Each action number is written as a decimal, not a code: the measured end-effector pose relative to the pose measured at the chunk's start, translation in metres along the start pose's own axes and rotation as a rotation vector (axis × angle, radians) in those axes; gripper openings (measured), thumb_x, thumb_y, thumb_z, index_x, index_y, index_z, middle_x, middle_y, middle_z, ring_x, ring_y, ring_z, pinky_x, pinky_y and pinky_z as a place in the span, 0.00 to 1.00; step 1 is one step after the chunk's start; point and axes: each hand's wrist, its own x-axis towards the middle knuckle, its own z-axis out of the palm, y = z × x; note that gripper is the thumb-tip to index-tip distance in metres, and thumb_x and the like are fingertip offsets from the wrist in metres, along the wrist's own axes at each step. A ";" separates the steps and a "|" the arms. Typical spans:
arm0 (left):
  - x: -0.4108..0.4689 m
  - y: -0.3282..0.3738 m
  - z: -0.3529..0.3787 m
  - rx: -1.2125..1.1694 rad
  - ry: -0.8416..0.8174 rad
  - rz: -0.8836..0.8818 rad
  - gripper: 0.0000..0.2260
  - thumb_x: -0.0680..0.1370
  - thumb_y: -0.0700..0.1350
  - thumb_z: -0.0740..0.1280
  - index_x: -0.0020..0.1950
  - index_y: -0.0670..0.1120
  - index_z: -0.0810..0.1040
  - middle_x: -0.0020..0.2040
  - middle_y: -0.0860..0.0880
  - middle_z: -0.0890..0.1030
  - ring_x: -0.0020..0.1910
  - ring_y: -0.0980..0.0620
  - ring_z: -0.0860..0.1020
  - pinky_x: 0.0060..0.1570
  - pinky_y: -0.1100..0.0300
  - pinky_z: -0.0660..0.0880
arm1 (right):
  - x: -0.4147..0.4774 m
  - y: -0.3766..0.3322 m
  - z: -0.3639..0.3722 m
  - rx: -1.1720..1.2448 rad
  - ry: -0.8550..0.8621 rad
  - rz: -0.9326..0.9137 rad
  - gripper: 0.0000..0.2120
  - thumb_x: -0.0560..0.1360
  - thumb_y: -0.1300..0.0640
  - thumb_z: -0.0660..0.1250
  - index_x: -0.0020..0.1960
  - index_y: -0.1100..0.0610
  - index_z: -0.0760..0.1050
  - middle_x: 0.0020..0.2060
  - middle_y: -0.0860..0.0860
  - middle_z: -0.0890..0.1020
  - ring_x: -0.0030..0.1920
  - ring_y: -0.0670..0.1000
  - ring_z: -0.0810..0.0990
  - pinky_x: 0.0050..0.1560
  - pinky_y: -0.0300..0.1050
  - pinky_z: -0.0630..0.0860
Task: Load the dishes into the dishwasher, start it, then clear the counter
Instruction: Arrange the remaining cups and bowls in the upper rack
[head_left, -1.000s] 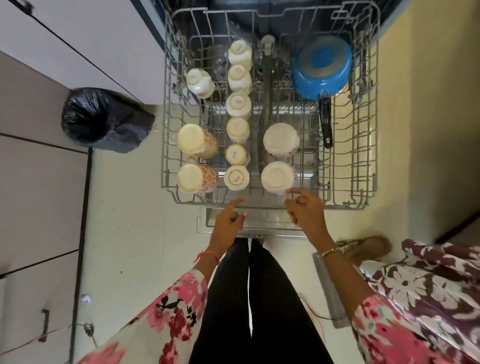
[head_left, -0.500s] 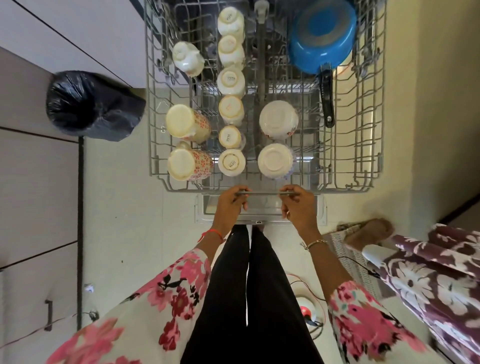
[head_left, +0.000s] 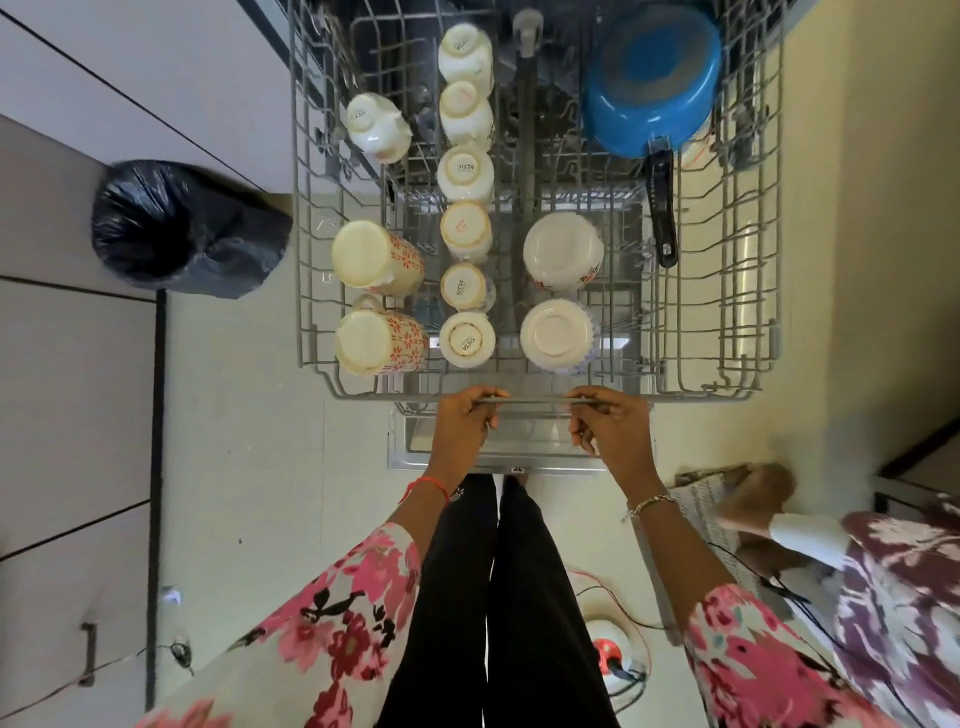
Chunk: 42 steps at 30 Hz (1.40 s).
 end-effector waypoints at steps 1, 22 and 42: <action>0.007 0.008 0.001 -0.009 -0.003 0.004 0.11 0.76 0.26 0.58 0.51 0.34 0.78 0.31 0.46 0.73 0.24 0.56 0.69 0.21 0.70 0.60 | 0.008 -0.006 0.002 0.005 -0.002 -0.005 0.07 0.73 0.72 0.65 0.42 0.63 0.79 0.23 0.54 0.77 0.20 0.51 0.71 0.18 0.36 0.65; 0.209 0.230 0.009 -0.076 0.017 0.184 0.12 0.77 0.24 0.55 0.56 0.33 0.71 0.28 0.47 0.77 0.18 0.61 0.72 0.18 0.71 0.65 | 0.239 -0.194 0.050 -0.040 -0.014 -0.174 0.07 0.72 0.70 0.67 0.36 0.63 0.76 0.16 0.49 0.74 0.16 0.44 0.68 0.19 0.32 0.64; 0.296 0.301 0.007 0.245 -0.012 0.281 0.06 0.78 0.33 0.62 0.53 0.39 0.75 0.34 0.46 0.73 0.17 0.62 0.68 0.17 0.70 0.61 | 0.327 -0.265 0.063 -0.195 -0.002 -0.218 0.04 0.70 0.66 0.71 0.38 0.64 0.78 0.17 0.49 0.76 0.16 0.45 0.70 0.18 0.32 0.65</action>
